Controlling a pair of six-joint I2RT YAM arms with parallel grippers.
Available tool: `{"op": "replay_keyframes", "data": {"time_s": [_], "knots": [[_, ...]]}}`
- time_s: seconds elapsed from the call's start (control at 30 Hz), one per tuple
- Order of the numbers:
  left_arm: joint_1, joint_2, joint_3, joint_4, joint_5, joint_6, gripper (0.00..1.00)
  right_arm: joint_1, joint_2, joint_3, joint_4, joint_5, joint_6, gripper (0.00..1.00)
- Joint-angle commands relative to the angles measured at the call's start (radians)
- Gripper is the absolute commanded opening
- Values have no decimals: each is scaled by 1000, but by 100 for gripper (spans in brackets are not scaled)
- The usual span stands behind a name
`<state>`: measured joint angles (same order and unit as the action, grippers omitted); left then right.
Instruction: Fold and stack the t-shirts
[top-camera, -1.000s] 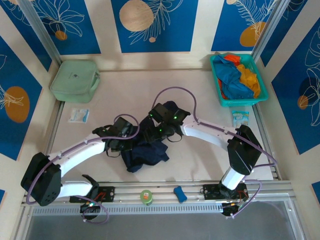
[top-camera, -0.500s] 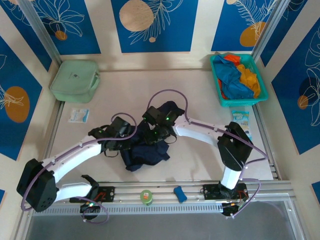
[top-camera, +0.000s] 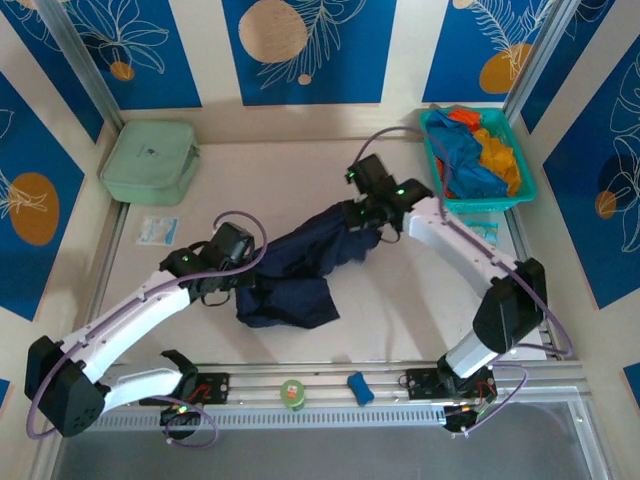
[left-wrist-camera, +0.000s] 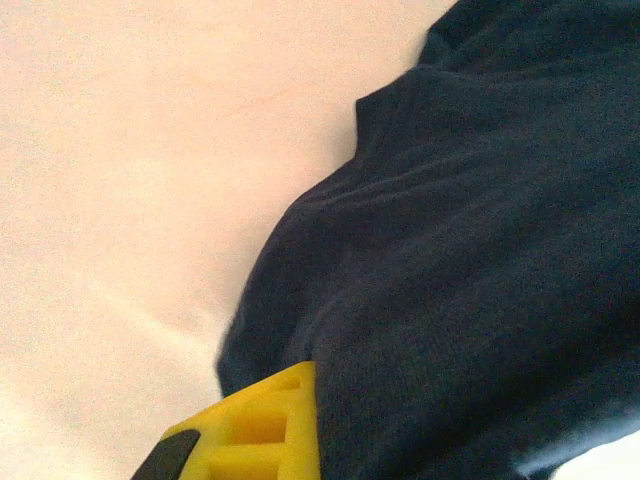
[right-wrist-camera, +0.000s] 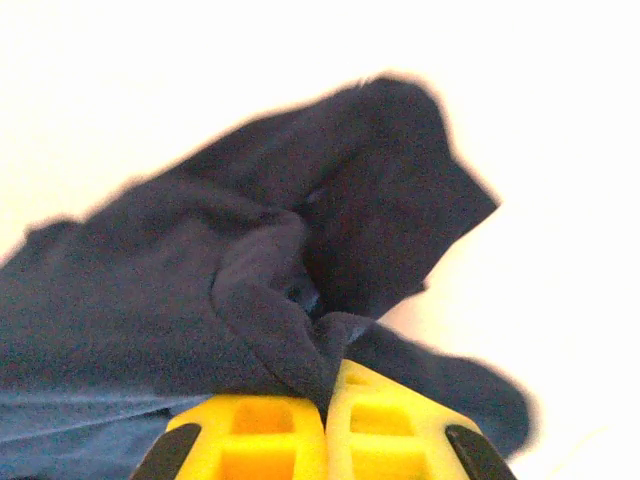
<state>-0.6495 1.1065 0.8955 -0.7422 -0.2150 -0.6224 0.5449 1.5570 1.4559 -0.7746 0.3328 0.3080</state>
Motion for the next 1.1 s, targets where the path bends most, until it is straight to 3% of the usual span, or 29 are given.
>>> {"op": "replay_keyframes", "data": {"time_s": [0.0,0.27,0.5,0.6,0.73,0.77,0.83,0.9,1.07], "knots": [[1,9,9,-62,-27,5,0,-98,-10,63,-30,103,-106,0],[1,90,-31,53,63,-18,0,-161,141,252,6,50,-155,0],[1,125,-20,102,69,-30,1,-141,437,609,-21,-35,-144,0],[0,127,-27,138,101,-38,9,-130,601,823,-74,-92,-113,0],[-2,136,-46,181,148,-44,35,-119,833,1166,-190,-225,-40,0],[-3,138,-51,188,155,-45,42,-117,874,1243,-213,-256,-23,7],[-5,133,-56,195,163,-48,58,-110,928,1345,-248,-306,8,30],[-5,123,-55,184,154,-45,66,-101,910,1332,-253,-308,17,43],[-4,101,-25,79,61,-39,74,-89,675,996,-215,-226,28,57]]}}
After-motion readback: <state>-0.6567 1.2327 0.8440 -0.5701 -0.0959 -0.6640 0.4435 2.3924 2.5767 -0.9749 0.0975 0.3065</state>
